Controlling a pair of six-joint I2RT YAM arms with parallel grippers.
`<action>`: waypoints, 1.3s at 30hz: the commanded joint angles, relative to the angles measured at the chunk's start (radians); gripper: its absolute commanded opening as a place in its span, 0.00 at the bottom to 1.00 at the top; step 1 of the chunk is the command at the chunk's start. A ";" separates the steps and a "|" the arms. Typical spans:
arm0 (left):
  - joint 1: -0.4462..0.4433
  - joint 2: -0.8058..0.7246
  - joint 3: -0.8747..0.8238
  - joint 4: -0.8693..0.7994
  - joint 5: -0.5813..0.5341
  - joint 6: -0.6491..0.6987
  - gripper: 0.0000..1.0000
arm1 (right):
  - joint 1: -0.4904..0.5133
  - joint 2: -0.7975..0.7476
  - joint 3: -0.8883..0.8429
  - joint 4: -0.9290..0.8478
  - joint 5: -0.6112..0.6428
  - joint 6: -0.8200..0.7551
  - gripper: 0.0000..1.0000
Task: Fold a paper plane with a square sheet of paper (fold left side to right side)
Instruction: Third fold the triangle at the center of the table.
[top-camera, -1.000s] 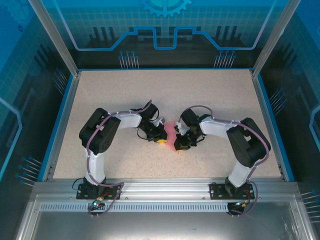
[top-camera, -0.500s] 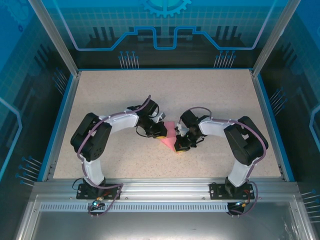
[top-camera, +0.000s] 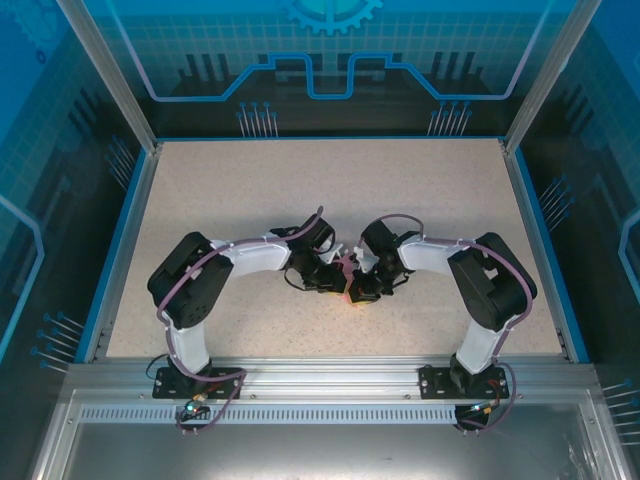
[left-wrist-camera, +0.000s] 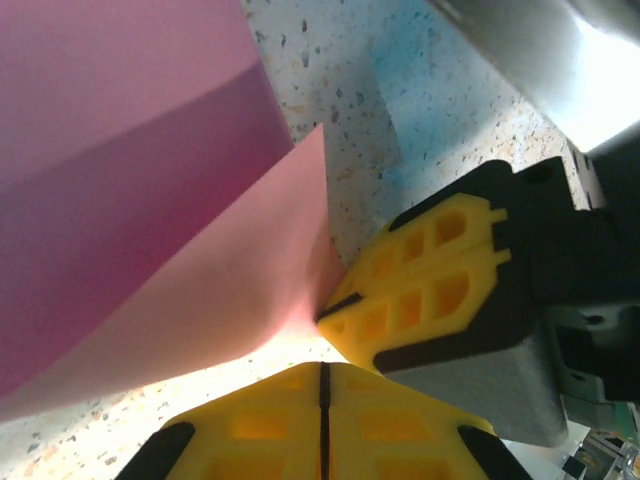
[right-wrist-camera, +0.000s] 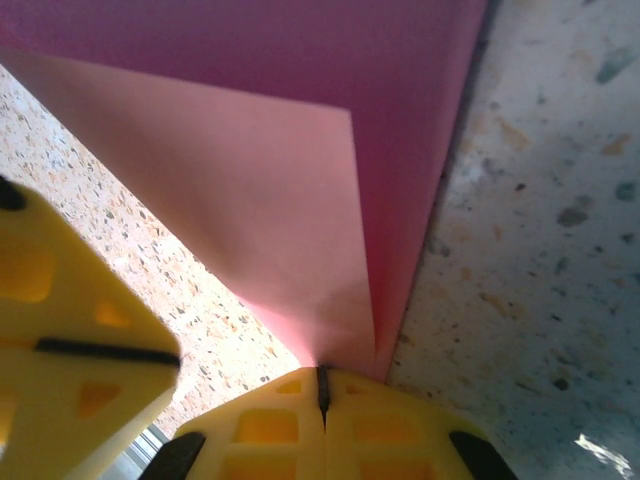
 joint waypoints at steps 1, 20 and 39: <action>-0.002 0.026 -0.012 0.028 -0.009 0.013 0.09 | -0.015 0.033 -0.049 -0.056 0.118 0.010 0.00; -0.002 0.101 0.019 -0.010 -0.099 0.055 0.08 | -0.015 0.033 -0.044 -0.090 0.144 -0.001 0.00; 0.144 0.033 0.006 -0.164 -0.217 0.222 0.08 | -0.016 0.032 -0.057 -0.104 0.145 -0.007 0.00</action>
